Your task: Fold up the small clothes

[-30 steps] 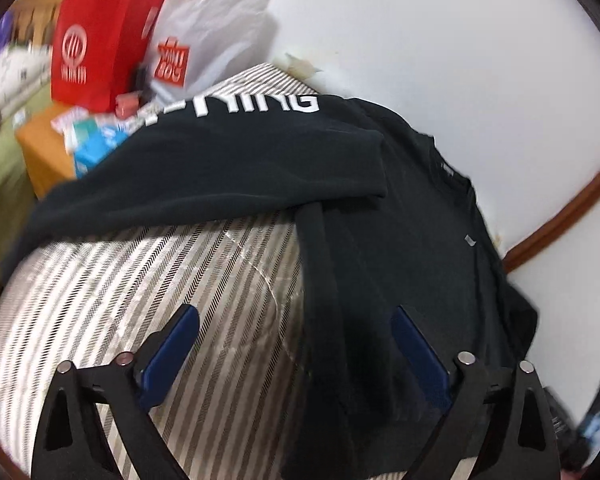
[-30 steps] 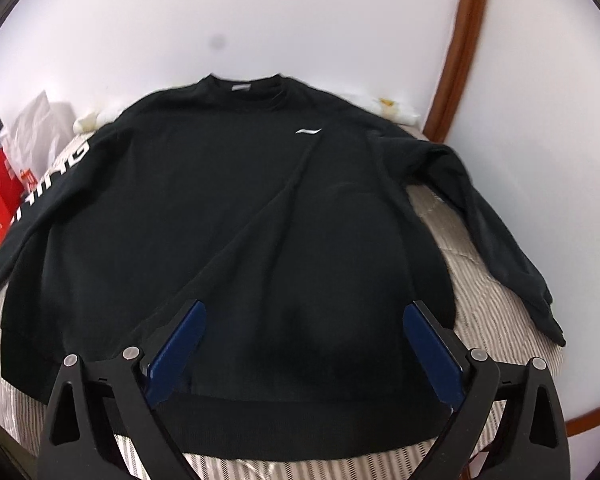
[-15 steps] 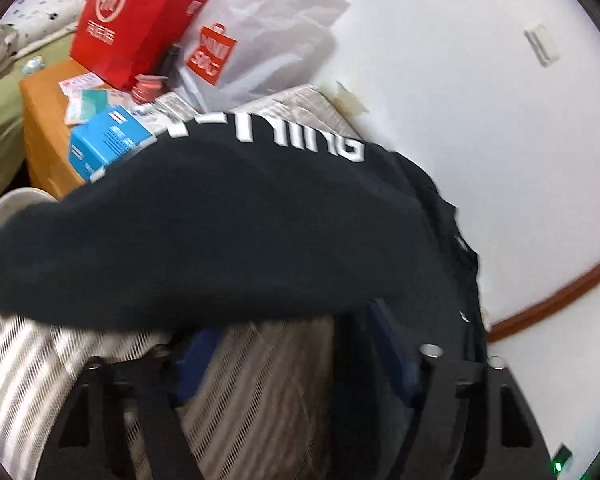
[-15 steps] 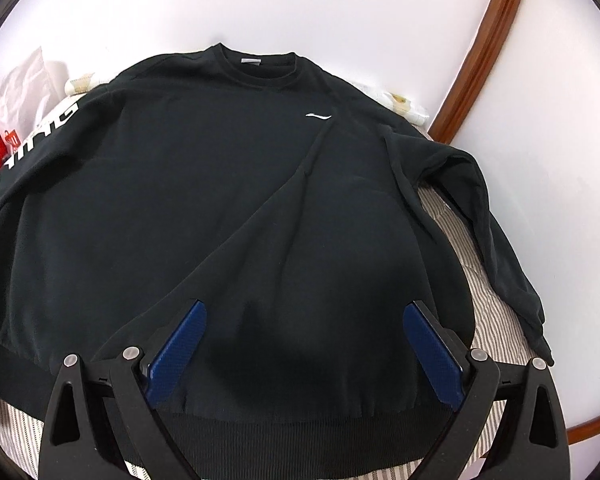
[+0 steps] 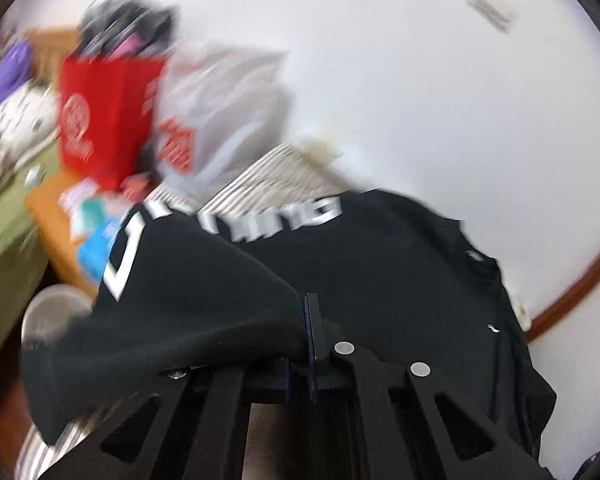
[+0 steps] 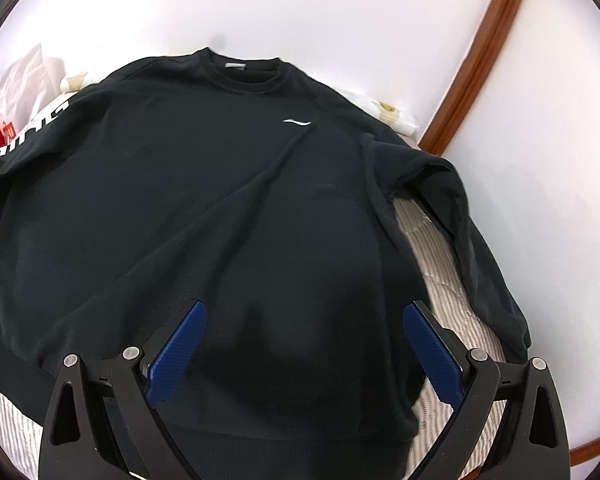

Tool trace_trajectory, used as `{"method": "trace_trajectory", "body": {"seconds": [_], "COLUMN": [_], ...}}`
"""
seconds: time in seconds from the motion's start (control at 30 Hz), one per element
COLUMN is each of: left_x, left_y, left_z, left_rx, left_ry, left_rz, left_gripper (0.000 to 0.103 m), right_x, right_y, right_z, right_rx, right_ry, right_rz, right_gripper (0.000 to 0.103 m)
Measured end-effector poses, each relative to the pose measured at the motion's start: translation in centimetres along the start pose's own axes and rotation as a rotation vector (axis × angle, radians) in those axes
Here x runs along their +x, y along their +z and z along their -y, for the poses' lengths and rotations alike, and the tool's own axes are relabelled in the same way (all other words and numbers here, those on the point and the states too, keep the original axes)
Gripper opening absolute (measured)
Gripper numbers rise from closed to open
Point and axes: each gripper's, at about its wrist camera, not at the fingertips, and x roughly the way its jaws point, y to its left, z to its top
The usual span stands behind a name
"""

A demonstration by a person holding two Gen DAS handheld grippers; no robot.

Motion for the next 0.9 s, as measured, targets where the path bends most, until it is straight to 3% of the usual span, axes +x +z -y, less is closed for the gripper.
{"method": "trace_trajectory", "body": {"seconds": [0.17, 0.33, 0.43, 0.57, 0.73, 0.77, 0.83, 0.9], "left_x": [-0.9, 0.4, 2.5, 5.3, 7.9, 8.3, 8.5, 7.9], "left_y": [1.9, 0.9, -1.4, -5.2, -8.5, -9.2, -9.9, -10.4], "left_z": [9.0, 18.3, 23.6, 27.9, 29.7, 30.0, 30.1, 30.1], "left_rx": [0.168, 0.332, 0.411, 0.506, 0.535, 0.537, 0.551, 0.564], "left_ry": [-0.077, -0.15, -0.219, -0.237, -0.263, -0.261, -0.272, -0.322], "left_rz": [0.054, 0.053, 0.005, -0.077, -0.182, -0.211, -0.248, -0.267], "left_gripper": [0.006, 0.006, 0.006, 0.006, 0.007, 0.01, 0.025, 0.056], "right_x": [-0.1, 0.3, 0.5, 0.4, 0.9, 1.0, 1.0, 0.6], "right_y": [-0.7, -1.6, -2.5, -4.1, -5.4, -5.6, -5.7, -5.4], "right_z": [3.6, 7.4, 8.6, 10.1, 11.0, 11.1, 11.0, 10.5], "right_rx": [0.037, 0.121, 0.145, 0.172, 0.187, 0.188, 0.19, 0.189], "right_ry": [-0.031, -0.051, -0.068, -0.086, -0.106, -0.108, -0.106, -0.091], "right_rz": [0.026, 0.021, 0.011, 0.005, -0.026, -0.032, -0.036, -0.027], "right_gripper": [0.098, 0.098, 0.098, 0.098, 0.098, 0.098, 0.098, 0.098]}}
